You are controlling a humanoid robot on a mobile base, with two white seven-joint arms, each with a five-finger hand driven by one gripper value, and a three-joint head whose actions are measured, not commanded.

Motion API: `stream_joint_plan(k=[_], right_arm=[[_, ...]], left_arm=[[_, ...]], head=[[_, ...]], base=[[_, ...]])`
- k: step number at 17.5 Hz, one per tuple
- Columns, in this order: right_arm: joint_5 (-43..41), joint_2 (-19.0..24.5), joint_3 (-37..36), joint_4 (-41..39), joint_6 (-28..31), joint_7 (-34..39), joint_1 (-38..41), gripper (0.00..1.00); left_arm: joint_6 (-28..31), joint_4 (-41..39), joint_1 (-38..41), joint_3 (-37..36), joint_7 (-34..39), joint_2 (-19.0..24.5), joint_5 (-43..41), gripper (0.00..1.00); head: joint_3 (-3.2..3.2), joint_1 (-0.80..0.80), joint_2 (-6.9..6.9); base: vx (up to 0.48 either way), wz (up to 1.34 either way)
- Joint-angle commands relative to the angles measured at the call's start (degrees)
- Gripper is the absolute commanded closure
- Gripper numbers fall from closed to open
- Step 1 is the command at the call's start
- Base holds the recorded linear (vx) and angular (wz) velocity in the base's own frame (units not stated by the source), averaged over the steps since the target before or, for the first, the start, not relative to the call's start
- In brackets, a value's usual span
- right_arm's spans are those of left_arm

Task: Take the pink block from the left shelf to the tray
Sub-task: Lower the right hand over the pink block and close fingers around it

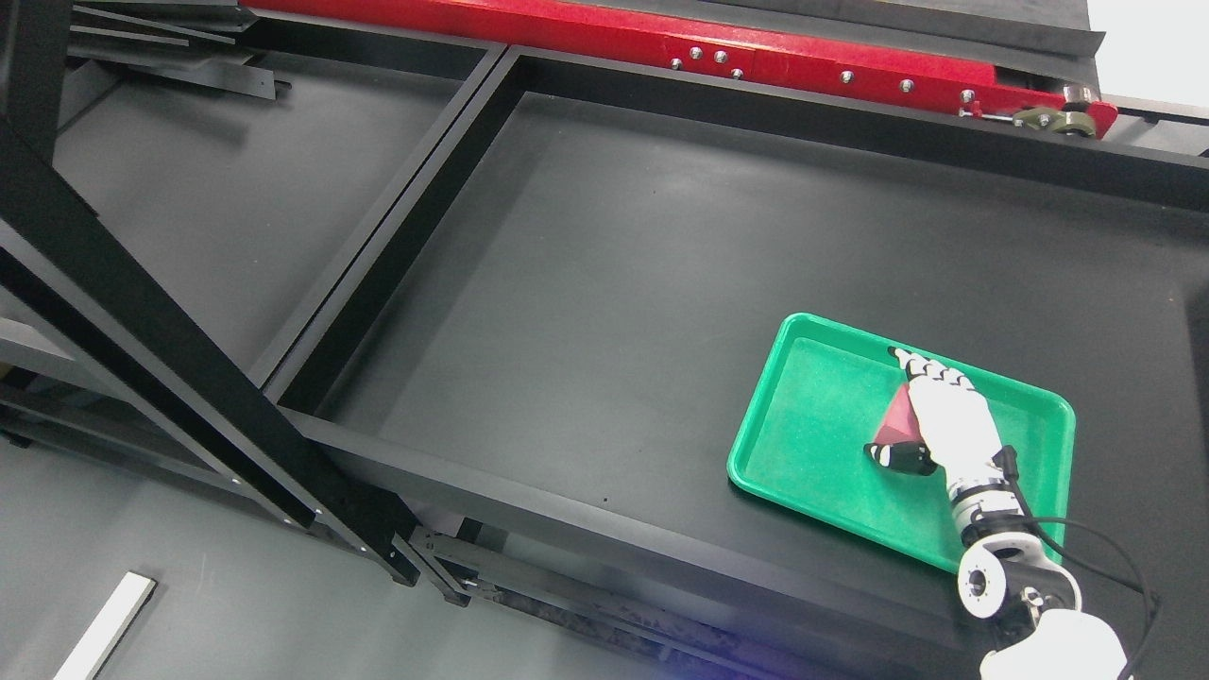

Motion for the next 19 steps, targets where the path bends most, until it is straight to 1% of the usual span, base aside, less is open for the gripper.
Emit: stream_joint_plan(k=[1, 7, 8, 9, 10, 11, 12, 13, 17, 19], right_arm=[[1.24, -2.52, -0.09, 1.78, 0.31, 0.75, 0.77, 0.02], [0.8, -4.45, -2.47, 0.81, 0.22, 0.58, 1.3, 0.03], [0.8, -4.45, -2.47, 0.81, 0.22, 0.4, 1.22, 0.04], [0.8, -4.37, -2.47, 0.81, 0.22, 0.14, 1.13, 0.14], [0.8, -4.37, -2.47, 0.81, 0.22, -0.04, 1.04, 0.27], [0.8, -4.37, -2.55, 0.81, 0.22, 0.05, 1.04, 0.46], [0.54, -4.28, -2.56, 0.81, 0.14, 0.14, 1.21, 0.82], [-0.42, -4.28, -2.56, 0.81, 0.05, 0.23, 1.22, 0.98], [-1.93, -4.1, -2.64, -0.41, -0.65, -0.04, 0.78, 1.0], [-1.93, -3.58, -2.64, -3.04, -4.06, -0.04, 0.95, 0.99]], left_arm=[[-0.03, -1.0, -1.23, 0.0, -0.03, 1.0, -0.09, 0.0], [-0.03, -1.0, -1.23, 0.0, -0.03, 1.0, -0.09, 0.0], [-0.03, -1.0, -1.23, 0.0, -0.03, 1.0, -0.09, 0.0], [-0.03, -1.0, -1.23, 0.0, -0.03, 1.0, -0.09, 0.0], [-0.03, -1.0, -1.23, 0.0, -0.03, 1.0, -0.09, 0.0], [-0.03, -1.0, -1.23, 0.0, -0.03, 1.0, -0.09, 0.0], [-0.03, -1.0, -1.23, 0.0, -0.03, 1.0, -0.09, 0.0], [-0.03, -1.0, -1.23, 0.0, -0.03, 1.0, -0.09, 0.0], [-0.03, -1.0, -1.23, 0.0, -0.03, 1.0, -0.09, 0.0], [-0.03, -1.0, -1.23, 0.0, -0.03, 1.0, -0.09, 0.0]], head=[[0.0, 0.0, 0.0], [0.0, 0.0, 0.0], [0.0, 0.0, 0.0], [0.0, 0.0, 0.0], [0.0, 0.0, 0.0], [0.0, 0.0, 0.0], [0.0, 0.0, 0.0], [0.0, 0.0, 0.0], [0.0, 0.0, 0.0], [0.0, 0.0, 0.0]], base=[[0.0, 0.0], [0.0, 0.0], [0.0, 0.0], [0.0, 0.0], [0.0, 0.0], [0.0, 0.0], [0.0, 0.0], [0.0, 0.0], [0.0, 0.0], [0.0, 0.0]])
